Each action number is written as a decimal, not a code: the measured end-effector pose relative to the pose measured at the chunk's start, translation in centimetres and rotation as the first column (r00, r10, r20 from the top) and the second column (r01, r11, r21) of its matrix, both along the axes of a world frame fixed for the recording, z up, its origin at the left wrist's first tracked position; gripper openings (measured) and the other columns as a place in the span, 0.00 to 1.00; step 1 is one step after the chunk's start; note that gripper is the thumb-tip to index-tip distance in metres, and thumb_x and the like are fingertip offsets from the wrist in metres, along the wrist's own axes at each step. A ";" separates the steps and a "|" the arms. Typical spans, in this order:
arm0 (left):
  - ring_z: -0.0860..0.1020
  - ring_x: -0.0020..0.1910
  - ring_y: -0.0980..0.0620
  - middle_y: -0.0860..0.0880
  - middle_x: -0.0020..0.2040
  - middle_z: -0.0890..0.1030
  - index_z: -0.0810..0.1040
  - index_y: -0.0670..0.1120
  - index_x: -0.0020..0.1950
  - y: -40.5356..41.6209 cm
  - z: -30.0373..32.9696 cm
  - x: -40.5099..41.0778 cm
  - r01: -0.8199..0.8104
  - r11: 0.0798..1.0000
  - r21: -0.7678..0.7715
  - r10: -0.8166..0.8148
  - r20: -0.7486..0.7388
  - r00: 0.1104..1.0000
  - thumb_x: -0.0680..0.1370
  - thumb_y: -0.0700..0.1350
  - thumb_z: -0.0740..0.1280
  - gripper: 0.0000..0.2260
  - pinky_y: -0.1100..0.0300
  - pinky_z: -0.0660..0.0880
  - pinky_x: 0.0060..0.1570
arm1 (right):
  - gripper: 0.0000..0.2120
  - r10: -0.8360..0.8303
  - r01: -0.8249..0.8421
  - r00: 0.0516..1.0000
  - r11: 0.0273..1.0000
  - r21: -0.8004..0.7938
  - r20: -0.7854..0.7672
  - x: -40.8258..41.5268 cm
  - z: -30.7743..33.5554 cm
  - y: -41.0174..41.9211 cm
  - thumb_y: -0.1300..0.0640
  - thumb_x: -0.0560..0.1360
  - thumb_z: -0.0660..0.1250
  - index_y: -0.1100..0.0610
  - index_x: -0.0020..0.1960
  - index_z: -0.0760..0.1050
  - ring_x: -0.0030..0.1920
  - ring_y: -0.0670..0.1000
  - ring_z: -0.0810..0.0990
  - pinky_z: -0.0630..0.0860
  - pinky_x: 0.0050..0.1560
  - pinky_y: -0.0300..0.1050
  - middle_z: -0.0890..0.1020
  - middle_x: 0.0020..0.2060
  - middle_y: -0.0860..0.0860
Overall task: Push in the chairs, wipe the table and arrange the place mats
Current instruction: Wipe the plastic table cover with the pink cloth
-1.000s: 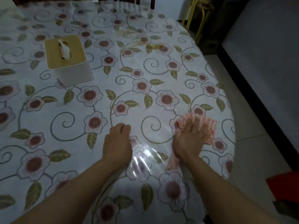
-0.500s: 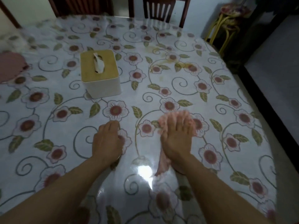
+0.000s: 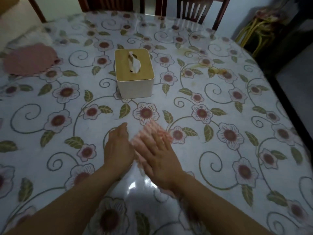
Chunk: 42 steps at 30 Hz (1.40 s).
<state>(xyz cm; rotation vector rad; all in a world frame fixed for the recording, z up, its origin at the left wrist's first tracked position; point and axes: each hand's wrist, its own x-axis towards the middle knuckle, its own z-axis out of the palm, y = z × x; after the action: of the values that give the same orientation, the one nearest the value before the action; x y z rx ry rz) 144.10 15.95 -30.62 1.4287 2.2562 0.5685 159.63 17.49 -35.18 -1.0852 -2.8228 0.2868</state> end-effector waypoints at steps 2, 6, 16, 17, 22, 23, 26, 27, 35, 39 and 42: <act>0.64 0.68 0.42 0.40 0.69 0.68 0.60 0.42 0.72 -0.8 -0.1 0.4 0.039 0.999 -0.025 -0.040 -0.017 0.999 0.73 0.35 0.61 0.27 0.47 0.64 0.67 | 0.27 -0.107 0.103 0.991 0.993 0.062 0.078 4.8 0.4 -0.1 0.47 0.80 0.43 0.53 0.77 0.46 0.76 0.59 0.41 0.46 0.74 0.62 0.44 0.77 0.57; 0.66 0.65 0.43 0.43 0.65 0.71 0.65 0.44 0.67 -2.5 0.0 2.2 0.109 0.993 -0.053 -0.110 -0.017 0.994 0.72 0.38 0.65 0.24 0.49 0.67 0.61 | 0.27 -0.602 0.613 0.770 0.790 0.019 0.210 12.0 1.7 0.4 0.47 0.80 0.36 0.54 0.77 0.38 0.75 0.60 0.35 0.40 0.74 0.60 0.39 0.76 0.60; 0.66 0.65 0.42 0.43 0.68 0.68 0.61 0.45 0.70 -6.3 1.7 8.3 0.329 0.919 -0.216 -0.342 -0.021 0.940 0.74 0.36 0.59 0.25 0.47 0.69 0.60 | 0.28 0.128 -0.083 0.962 0.978 -0.190 0.240 9.1 3.1 -14.4 0.45 0.79 0.51 0.49 0.77 0.50 0.75 0.62 0.41 0.36 0.71 0.65 0.48 0.77 0.56; 0.67 0.64 0.42 0.43 0.67 0.69 0.63 0.44 0.69 -6.6 1.9 9.0 0.355 0.905 -0.234 -0.370 -0.019 0.929 0.73 0.37 0.60 0.23 0.48 0.70 0.59 | 0.28 0.158 -0.098 0.951 0.969 -0.225 0.267 11.0 3.6 -14.3 0.45 0.80 0.50 0.49 0.77 0.48 0.75 0.61 0.38 0.33 0.71 0.64 0.44 0.77 0.55; 0.69 0.61 0.43 0.43 0.62 0.71 0.69 0.43 0.61 -7.3 2.8 14.2 0.401 0.871 -0.283 -0.417 0.006 0.909 0.70 0.36 0.63 0.20 0.49 0.71 0.55 | 0.29 -0.032 0.087 0.936 0.986 -0.142 0.352 22.3 5.8 -13.3 0.44 0.79 0.44 0.51 0.77 0.39 0.75 0.57 0.36 0.32 0.72 0.57 0.39 0.76 0.57; 0.69 0.59 0.44 0.43 0.60 0.71 0.69 0.44 0.59 -7.4 2.9 15.8 0.404 0.863 -0.304 -0.422 0.004 0.906 0.68 0.37 0.65 0.19 0.49 0.72 0.54 | 0.30 -0.084 0.132 0.931 0.985 -0.113 0.356 24.7 6.3 -13.0 0.44 0.78 0.44 0.52 0.76 0.37 0.75 0.56 0.36 0.35 0.72 0.54 0.41 0.75 0.58; 0.69 0.59 0.44 0.44 0.61 0.70 0.67 0.43 0.60 -7.7 3.1 20.7 0.417 0.840 -0.347 -0.454 -0.030 0.890 0.70 0.39 0.65 0.19 0.49 0.73 0.55 | 0.31 -0.075 0.194 0.900 0.951 -0.240 0.430 30.3 6.8 -12.2 0.43 0.78 0.40 0.52 0.68 0.23 0.69 0.57 0.23 0.26 0.70 0.50 0.32 0.73 0.59; 0.69 0.60 0.43 0.44 0.62 0.69 0.67 0.44 0.62 -7.6 3.1 21.7 0.415 0.836 -0.359 -0.455 -0.031 0.890 0.71 0.39 0.64 0.19 0.49 0.72 0.56 | 0.31 -0.055 0.188 0.893 0.947 -0.261 0.446 30.8 6.6 -11.9 0.44 0.80 0.43 0.51 0.69 0.24 0.69 0.59 0.23 0.25 0.70 0.51 0.31 0.73 0.59; 0.71 0.58 0.43 0.45 0.58 0.71 0.70 0.45 0.58 -8.5 2.7 33.3 0.294 0.875 -0.384 -0.368 -0.133 0.920 0.72 0.45 0.64 0.15 0.49 0.72 0.55 | 0.34 -0.143 0.212 0.959 0.935 -0.285 0.244 31.1 4.2 -12.3 0.50 0.79 0.51 0.54 0.76 0.34 0.68 0.60 0.24 0.28 0.70 0.56 0.33 0.73 0.61; 0.72 0.55 0.42 0.44 0.56 0.72 0.70 0.44 0.55 -8.8 2.9 35.4 0.258 0.886 -0.386 -0.318 -0.099 0.943 0.72 0.45 0.63 0.13 0.48 0.73 0.53 | 0.32 -0.092 0.143 0.979 0.946 -0.290 0.181 32.5 3.5 -11.6 0.49 0.81 0.49 0.55 0.76 0.34 0.71 0.58 0.27 0.26 0.68 0.52 0.35 0.75 0.60; 0.72 0.56 0.42 0.43 0.57 0.73 0.70 0.44 0.55 -8.0 3.0 35.5 0.191 0.909 -0.369 -0.241 -0.093 0.966 0.74 0.43 0.61 0.11 0.47 0.73 0.54 | 0.30 -0.044 0.087 0.986 0.960 -0.265 0.164 33.6 3.0 -10.7 0.48 0.81 0.47 0.53 0.76 0.36 0.73 0.60 0.30 0.24 0.66 0.55 0.36 0.75 0.59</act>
<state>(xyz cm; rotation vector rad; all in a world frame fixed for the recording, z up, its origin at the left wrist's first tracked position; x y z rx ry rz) 179.61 7.95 -27.57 1.5334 2.1209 -0.0164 193.28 6.79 -32.15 -1.3043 -2.9395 0.6251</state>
